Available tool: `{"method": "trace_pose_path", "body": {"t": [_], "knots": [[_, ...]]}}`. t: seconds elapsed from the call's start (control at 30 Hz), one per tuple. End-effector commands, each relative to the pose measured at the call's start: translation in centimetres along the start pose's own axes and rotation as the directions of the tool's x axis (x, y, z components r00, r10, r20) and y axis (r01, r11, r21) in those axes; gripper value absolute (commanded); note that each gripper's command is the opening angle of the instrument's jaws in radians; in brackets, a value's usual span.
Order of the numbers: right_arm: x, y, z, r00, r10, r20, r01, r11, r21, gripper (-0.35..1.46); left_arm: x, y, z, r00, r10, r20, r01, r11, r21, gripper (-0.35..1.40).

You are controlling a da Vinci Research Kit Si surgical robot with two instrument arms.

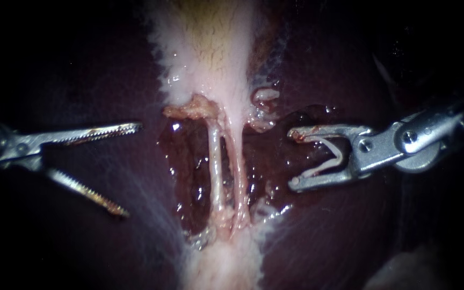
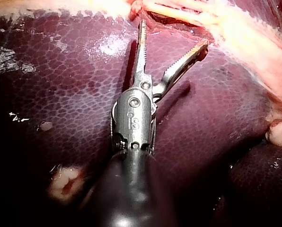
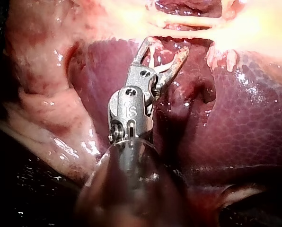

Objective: Grabbing gallbladder

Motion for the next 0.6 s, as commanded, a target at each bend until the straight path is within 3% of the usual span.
{"method": "trace_pose_path", "body": {"t": [0.03,0.23,0.6], "knots": [[0.0,0.0,0.0,1.0,0.0,0.0,0.0,1.0,0.0,0.5,0.0,0.0,0.0,1.0,0.0,0.0,0.0,1.0,0.0,1.23],[0.0,0.0,0.0,1.0,0.006,0.0,-0.006,1.0,0.0,0.5,0.03,-0.02,0.0,0.9998,-0.019,-0.001,0.019,1.0,-0.001,1.13],[-0.01,0.01,0.0,1.0,0.006,0.0,-0.006,1.0,-0.001,0.5,0.32,-0.38,0.11,0.9977,-0.065,0.021,0.062,0.992,0.109,1.08]]}}
